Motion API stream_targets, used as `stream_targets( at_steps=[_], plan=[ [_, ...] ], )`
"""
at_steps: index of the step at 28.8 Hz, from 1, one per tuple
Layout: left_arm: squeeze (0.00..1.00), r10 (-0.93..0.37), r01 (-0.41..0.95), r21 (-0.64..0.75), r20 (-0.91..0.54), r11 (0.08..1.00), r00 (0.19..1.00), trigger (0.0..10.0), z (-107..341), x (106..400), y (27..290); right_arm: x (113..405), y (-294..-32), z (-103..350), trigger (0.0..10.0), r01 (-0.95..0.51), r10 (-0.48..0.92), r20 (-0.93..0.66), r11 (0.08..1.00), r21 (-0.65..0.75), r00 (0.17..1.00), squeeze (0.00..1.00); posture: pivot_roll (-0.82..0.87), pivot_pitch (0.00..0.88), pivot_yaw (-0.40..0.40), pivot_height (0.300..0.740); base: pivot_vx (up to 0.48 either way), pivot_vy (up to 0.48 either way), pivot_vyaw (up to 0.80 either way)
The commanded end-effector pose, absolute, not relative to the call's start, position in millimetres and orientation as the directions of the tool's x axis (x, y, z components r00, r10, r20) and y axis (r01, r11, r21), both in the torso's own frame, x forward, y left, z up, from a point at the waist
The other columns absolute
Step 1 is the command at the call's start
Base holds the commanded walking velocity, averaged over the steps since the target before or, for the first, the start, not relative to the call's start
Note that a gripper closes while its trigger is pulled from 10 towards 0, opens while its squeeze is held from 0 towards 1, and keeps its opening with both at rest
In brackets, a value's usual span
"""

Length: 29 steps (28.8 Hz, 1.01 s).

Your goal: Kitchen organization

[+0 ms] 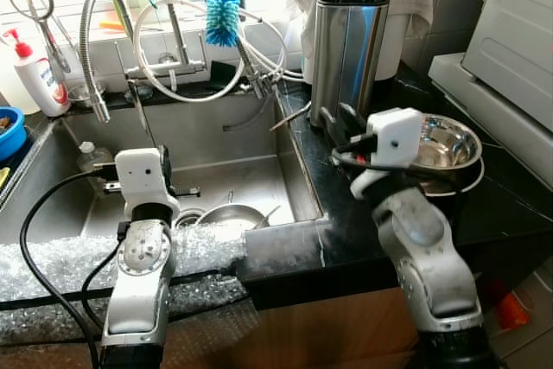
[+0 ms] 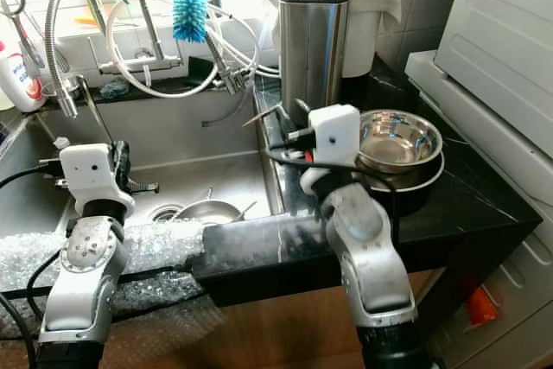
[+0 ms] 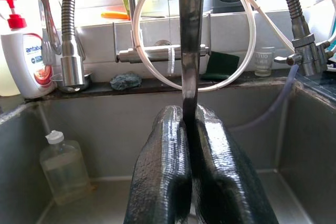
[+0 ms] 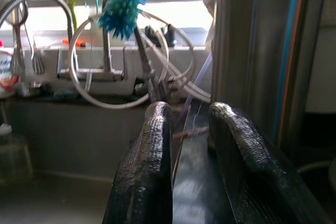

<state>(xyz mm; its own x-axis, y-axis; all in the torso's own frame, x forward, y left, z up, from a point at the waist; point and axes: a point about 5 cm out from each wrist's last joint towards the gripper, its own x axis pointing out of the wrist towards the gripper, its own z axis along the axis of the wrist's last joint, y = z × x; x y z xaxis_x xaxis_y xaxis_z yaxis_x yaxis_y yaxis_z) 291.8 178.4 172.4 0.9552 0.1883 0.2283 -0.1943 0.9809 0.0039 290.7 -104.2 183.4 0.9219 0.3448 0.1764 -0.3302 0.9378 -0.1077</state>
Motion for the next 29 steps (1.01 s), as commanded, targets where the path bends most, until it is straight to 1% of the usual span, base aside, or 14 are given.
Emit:
stream_targets(
  at_steps=[1, 6, 9, 11, 14, 21, 24, 29],
  plan=[
    [0.00, 0.202, -0.205, -0.008, 0.226, 0.979, 0.953, 10.0, 173, 294, 184, 289, -98, 186, 10.0, -0.331, 0.347, 0.201, 0.937, -0.113, 0.916, 0.00, -0.05, 0.000, 0.071, 0.740, 0.000, 0.000, 0.00],
    [0.00, 0.208, -0.211, -0.008, 0.224, 0.977, 0.952, 10.0, 172, 295, 188, 282, -96, 178, 10.0, -0.295, 0.313, 0.221, 0.949, -0.110, 0.924, 0.00, -0.06, 0.000, 0.079, 0.740, 0.000, 0.000, 0.00],
    [0.00, 0.203, -0.206, -0.008, 0.221, 0.978, 0.954, 10.0, 171, 296, 188, 279, -100, 169, 10.0, -0.252, 0.280, 0.221, 0.957, -0.146, 0.934, 0.00, -0.06, 0.000, 0.083, 0.740, 0.000, 0.000, 0.00],
    [0.00, 0.192, -0.193, -0.014, 0.211, 0.981, 0.958, 10.0, 168, 297, 187, 279, -104, 160, 10.0, -0.235, 0.264, 0.192, 0.959, -0.161, 0.945, 0.00, -0.06, 0.000, 0.085, 0.740, 0.000, 0.000, 0.00],
    [0.00, 0.190, -0.186, -0.039, 0.210, 0.982, 0.959, 10.0, 167, 297, 189, 276, -109, 155, 10.0, -0.210, 0.240, 0.188, 0.964, -0.166, 0.952, 0.00, -0.07, 0.000, 0.090, 0.740, 0.000, 0.000, 0.00],
    [0.00, 0.207, -0.196, -0.070, 0.215, 0.978, 0.954, 10.0, 175, 309, 200, 270, -113, 152, 10.0, -0.173, 0.209, 0.197, 0.968, -0.183, 0.958, 0.00, -0.09, 0.000, 0.109, 0.740, 0.000, 0.000, 0.00],
    [0.00, 0.205, -0.197, -0.058, 0.209, 0.979, 0.956, 10.0, 175, 313, 203, 269, -113, 151, 10.0, -0.171, 0.209, 0.199, 0.966, -0.192, 0.957, 0.00, -0.09, 0.000, 0.116, 0.740, 0.000, 0.000, 0.00],
    [0.00, 0.184, -0.186, 0.000, 0.173, 0.982, 0.968, 10.0, 170, 323, 212, 266, -112, 148, 10.0, -0.162, 0.204, 0.202, 0.965, -0.204, 0.958, 0.00, -0.10, 0.000, 0.121, 0.740, 0.000, 0.000, 0.00]
  ],
)
